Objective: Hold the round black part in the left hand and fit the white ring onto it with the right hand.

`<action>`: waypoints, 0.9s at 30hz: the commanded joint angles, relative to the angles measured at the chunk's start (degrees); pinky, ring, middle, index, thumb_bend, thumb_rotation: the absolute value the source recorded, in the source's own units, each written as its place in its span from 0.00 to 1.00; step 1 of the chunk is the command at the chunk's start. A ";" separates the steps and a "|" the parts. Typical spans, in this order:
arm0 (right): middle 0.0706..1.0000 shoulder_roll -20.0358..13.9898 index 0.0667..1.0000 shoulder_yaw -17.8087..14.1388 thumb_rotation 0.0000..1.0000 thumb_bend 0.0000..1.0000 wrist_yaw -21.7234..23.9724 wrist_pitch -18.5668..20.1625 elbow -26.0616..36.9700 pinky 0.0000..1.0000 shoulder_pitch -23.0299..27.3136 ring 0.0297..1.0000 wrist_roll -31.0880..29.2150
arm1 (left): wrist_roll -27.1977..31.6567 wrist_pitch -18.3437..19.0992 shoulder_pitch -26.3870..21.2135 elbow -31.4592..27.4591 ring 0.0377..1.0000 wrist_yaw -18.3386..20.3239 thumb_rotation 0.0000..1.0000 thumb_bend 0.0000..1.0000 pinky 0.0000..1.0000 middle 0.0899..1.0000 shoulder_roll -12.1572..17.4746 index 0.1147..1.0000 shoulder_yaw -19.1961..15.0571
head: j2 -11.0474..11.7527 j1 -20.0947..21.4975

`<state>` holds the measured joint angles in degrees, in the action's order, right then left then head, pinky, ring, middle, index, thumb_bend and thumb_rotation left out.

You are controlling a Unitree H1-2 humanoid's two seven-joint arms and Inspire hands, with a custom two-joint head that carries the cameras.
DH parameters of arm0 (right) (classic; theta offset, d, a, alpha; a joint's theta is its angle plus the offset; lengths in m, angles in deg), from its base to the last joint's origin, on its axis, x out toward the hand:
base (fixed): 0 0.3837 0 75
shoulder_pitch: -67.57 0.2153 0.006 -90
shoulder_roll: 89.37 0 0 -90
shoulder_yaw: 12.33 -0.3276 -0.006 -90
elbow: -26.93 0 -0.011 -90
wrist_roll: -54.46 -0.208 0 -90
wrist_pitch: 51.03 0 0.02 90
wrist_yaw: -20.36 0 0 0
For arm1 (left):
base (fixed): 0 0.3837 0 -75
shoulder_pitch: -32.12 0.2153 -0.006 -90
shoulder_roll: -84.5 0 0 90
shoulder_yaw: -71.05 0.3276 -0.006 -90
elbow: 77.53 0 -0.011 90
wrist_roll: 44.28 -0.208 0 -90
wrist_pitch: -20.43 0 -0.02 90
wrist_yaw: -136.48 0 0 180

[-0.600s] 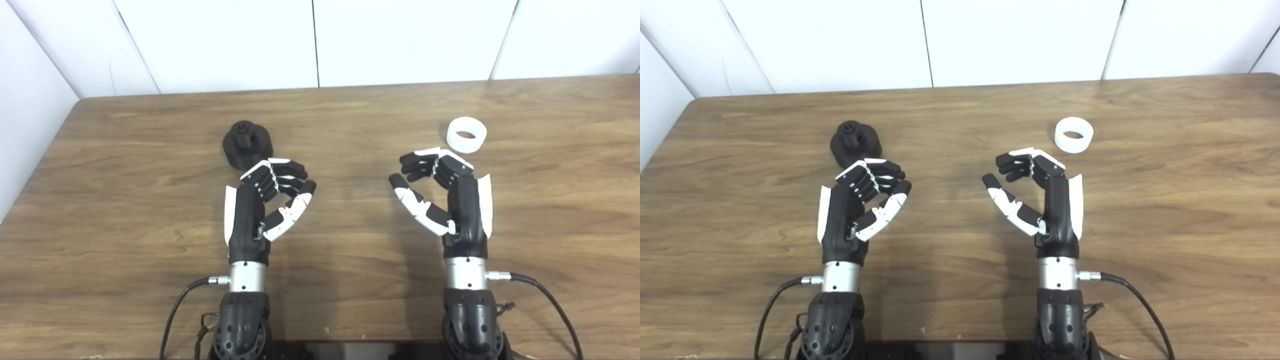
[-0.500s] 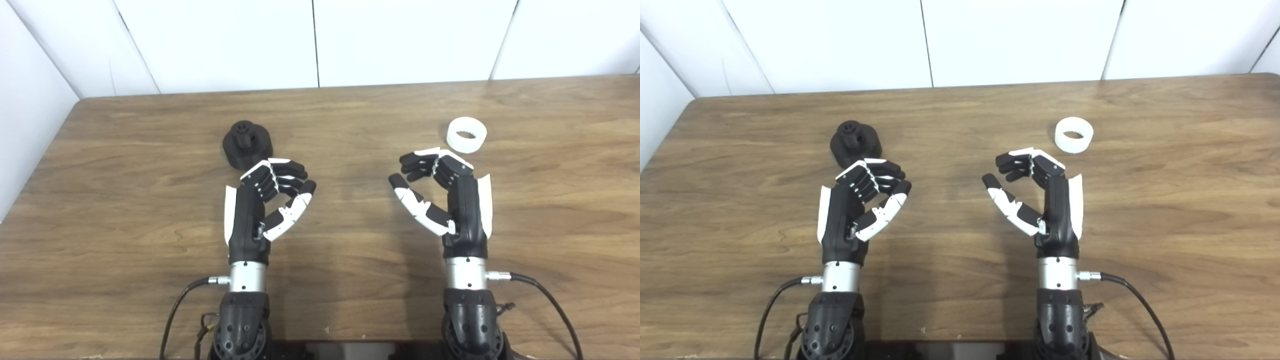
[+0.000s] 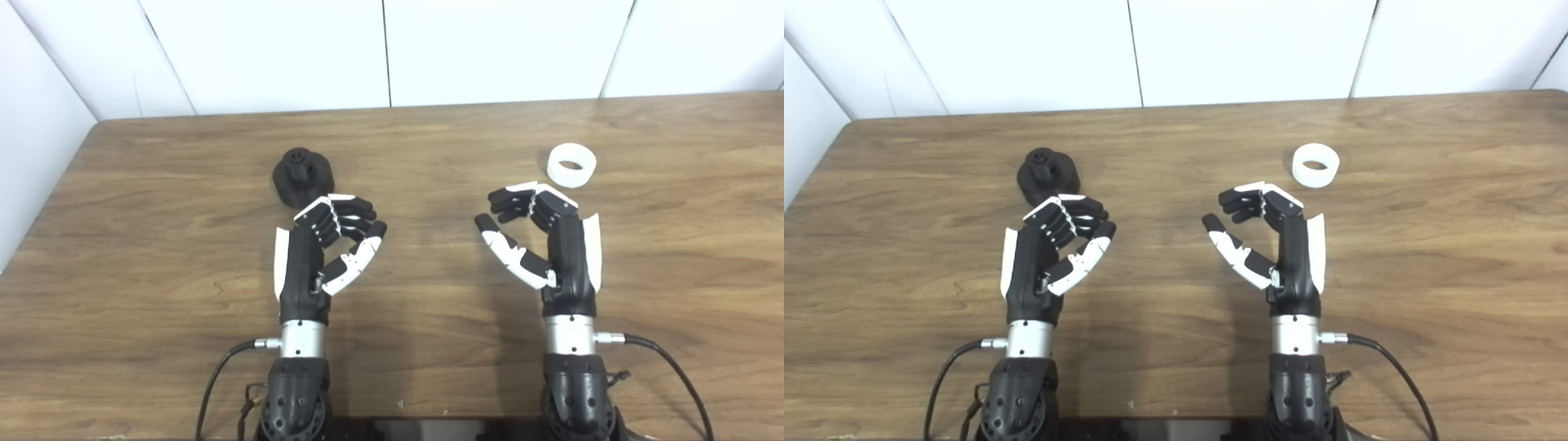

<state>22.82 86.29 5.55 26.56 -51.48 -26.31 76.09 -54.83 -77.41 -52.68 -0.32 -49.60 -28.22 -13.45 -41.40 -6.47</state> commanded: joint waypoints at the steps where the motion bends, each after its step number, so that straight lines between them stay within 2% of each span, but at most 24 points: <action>1: 0.54 0.70 0.45 -0.14 0.16 0.50 -0.25 -1.31 0.49 0.46 -0.84 0.53 -0.01 | -0.33 -1.35 -1.34 -1.89 0.45 -0.06 0.07 0.49 0.38 0.49 -0.36 0.42 0.42 | 0.04 -0.80; 4: 0.53 -0.44 0.45 -1.09 0.16 0.49 0.46 -1.74 0.53 0.45 -0.97 0.52 -2.32 | -1.98 -2.26 -1.26 -0.70 0.45 -0.74 0.07 0.49 0.38 0.49 -1.25 0.42 1.39 | 1.86 -9.39; 5: 0.53 -0.77 0.45 -1.40 0.16 0.50 0.66 -1.91 0.50 0.44 -1.00 0.51 -3.01 | -2.41 -2.47 -1.23 -0.36 0.46 -0.95 0.07 0.49 0.38 0.50 -1.49 0.42 1.69 | 1.86 -9.39; 6: 0.53 -1.34 0.46 -1.82 0.16 0.49 0.91 -2.29 0.33 0.44 -1.06 0.51 -3.67 | -2.63 -2.81 -1.24 0.19 0.46 -1.20 0.07 0.49 0.38 0.50 -1.86 0.42 2.06 | 2.46 -11.86; 9: 0.56 -2.88 0.46 -2.93 0.16 0.49 1.65 -3.55 -0.38 0.47 -1.22 0.54 -4.73 | -2.52 -3.47 -1.29 1.53 0.45 -1.65 0.07 0.49 0.39 0.49 -2.88 0.42 2.85 | 3.02 -14.18; 15: 0.56 -3.66 0.46 -4.35 0.17 0.50 3.16 -4.63 -1.31 0.49 -1.35 0.56 -6.68 | -3.25 -3.77 -1.08 2.24 0.47 -2.54 0.06 0.49 0.41 0.50 -3.85 0.42 3.10 | 3.49 -14.83; 21: 0.56 -3.28 0.46 -4.96 0.16 0.50 4.22 -4.85 -1.43 0.49 -1.42 0.55 -7.70 | -3.29 -4.80 -1.36 2.48 0.48 -3.00 0.06 0.49 0.42 0.51 -3.25 0.42 3.18 | 3.29 -13.99; 27: 0.56 -2.85 0.46 -4.92 0.16 0.50 4.81 -4.92 -1.05 0.48 -1.65 0.55 -7.52 | -3.47 -4.08 -1.46 1.18 0.50 -1.93 0.07 0.50 0.44 0.52 -1.70 0.42 3.09 | 3.17 -12.90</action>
<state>20.99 81.40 10.15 24.05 -53.92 -26.39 68.57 -57.83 -79.74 -52.76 1.87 -52.01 -29.85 -11.14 -38.23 -19.34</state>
